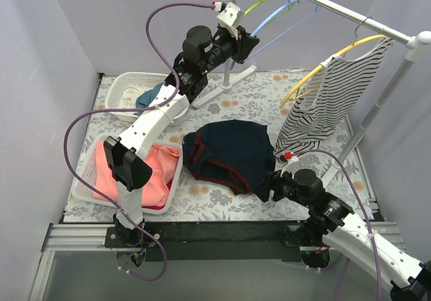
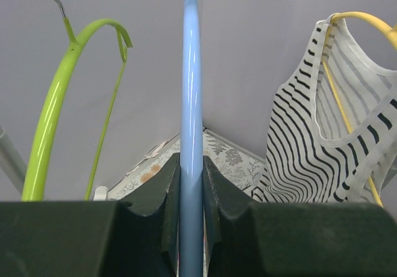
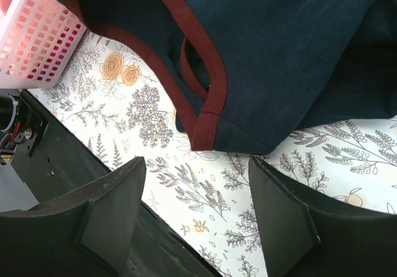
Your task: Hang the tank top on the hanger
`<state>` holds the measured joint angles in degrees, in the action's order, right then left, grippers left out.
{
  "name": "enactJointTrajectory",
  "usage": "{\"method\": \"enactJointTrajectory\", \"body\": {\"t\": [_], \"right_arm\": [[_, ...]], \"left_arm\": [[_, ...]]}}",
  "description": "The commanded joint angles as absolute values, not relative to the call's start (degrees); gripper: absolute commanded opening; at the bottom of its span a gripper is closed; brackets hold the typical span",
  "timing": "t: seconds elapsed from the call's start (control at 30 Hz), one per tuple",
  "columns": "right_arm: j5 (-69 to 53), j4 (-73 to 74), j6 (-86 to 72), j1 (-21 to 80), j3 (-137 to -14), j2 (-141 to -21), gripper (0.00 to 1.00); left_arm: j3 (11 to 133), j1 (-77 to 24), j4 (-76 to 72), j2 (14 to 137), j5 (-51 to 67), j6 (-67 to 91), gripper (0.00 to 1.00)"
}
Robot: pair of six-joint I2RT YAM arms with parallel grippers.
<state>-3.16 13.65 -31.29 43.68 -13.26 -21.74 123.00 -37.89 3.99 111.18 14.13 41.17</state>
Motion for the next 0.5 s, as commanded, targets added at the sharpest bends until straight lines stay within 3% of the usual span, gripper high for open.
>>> {"method": "enactJointTrajectory", "body": {"t": [0.0,0.47], "right_arm": [[-2.29,13.36,-30.5,43.95,-14.59,-21.53,0.75],[-0.7,13.89,-29.79,43.95,-14.59,-22.32,0.75]], "left_arm": [[124.36,-37.97,0.35,106.35,14.5,41.57,0.0],[112.33,-37.97,-4.04,97.56,14.86,39.81,0.0]]}}
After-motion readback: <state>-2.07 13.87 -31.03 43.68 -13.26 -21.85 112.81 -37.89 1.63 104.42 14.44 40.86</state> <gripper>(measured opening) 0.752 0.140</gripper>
